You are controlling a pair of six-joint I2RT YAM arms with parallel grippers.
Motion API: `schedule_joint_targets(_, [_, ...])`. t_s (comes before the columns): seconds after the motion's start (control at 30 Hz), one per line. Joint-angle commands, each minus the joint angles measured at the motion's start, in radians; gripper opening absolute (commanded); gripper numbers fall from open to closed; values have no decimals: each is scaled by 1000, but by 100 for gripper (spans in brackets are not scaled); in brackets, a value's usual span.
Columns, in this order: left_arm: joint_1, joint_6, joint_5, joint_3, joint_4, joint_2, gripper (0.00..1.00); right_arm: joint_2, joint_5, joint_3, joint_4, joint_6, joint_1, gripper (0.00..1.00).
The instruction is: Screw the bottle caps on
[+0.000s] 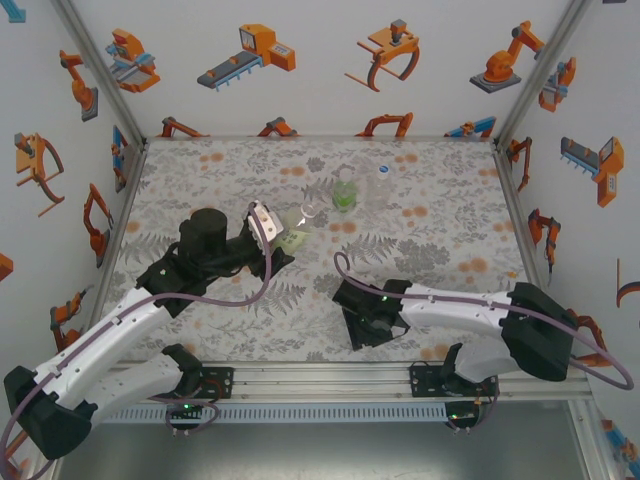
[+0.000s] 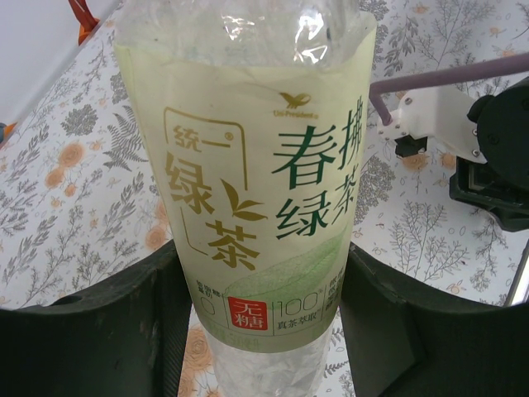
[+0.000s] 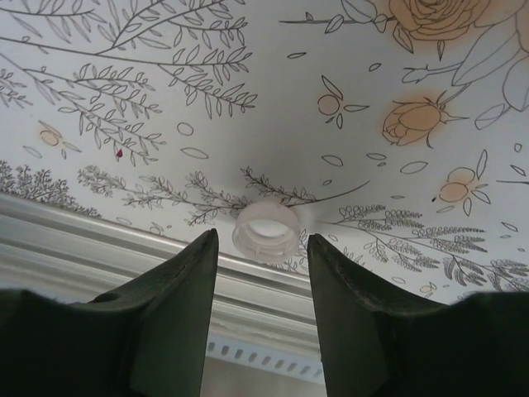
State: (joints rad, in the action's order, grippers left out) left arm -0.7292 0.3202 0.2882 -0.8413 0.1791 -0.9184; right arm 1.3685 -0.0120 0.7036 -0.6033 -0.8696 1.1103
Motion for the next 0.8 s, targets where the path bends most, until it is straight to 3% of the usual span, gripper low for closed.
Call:
schedule_joint_targets(0.0, [7, -21, 21, 4, -23, 11, 0, 10, -3, -24, 35, -28, 7, 43])
schedule_joint_targets(0.37, [15, -77, -5, -13, -1, -23, 0, -3, -72, 30, -22, 1, 4, 32])
schedule_joint_targets(0.47, [36, -153, -32, -16, 10, -38, 0, 5, -85, 72, -31, 32, -26, 30])
schedule_joint_targets(0.57, [87, -315, -84, -43, 59, -62, 0, 32, -73, 119, -33, 78, -83, 29])
schedule_joint_targets(0.77, [205, -443, 101, -22, 59, -64, 0, 142, -14, 245, -28, 182, -210, 29])
